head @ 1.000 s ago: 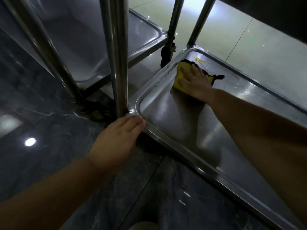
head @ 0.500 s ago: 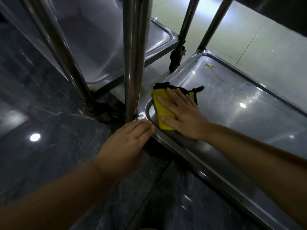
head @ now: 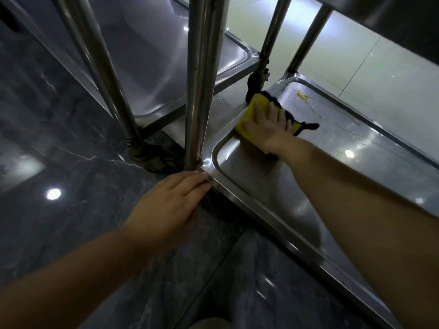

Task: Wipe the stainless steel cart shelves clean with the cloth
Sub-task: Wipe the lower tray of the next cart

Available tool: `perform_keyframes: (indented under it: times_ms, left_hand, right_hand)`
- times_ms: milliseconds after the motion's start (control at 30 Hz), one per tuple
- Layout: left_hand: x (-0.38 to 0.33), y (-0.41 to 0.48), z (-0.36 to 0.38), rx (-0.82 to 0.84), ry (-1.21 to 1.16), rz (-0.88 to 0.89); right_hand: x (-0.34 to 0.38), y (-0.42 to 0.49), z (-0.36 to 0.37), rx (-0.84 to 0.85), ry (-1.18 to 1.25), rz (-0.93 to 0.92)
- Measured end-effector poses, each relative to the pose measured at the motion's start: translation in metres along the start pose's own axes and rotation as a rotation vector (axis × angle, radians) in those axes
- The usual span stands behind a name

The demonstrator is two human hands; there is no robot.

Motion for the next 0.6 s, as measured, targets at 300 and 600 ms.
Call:
perform_keyframes:
  times_ms: [300, 600]
  left_hand:
    - [0.015, -0.023, -0.002, -0.035, -0.062, -0.143]
    - [-0.005, -0.010, -0.010, -0.115, -0.080, -0.155]
  right_hand:
    - [0.027, -0.161, 0.046, 0.081, -0.250, -0.384]
    - [0.030, -0.151, 0.060, -0.331, -0.202, -0.342]
Point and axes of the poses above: each hand's wrist, its own y-axis towards the middle knuckle, its own z-axis out of the palm, x = y × z, the point moved 4 cm from there along y, towards the middle knuckle, and after that the axes turned 6 degrees about z, right-handed, at the moved point
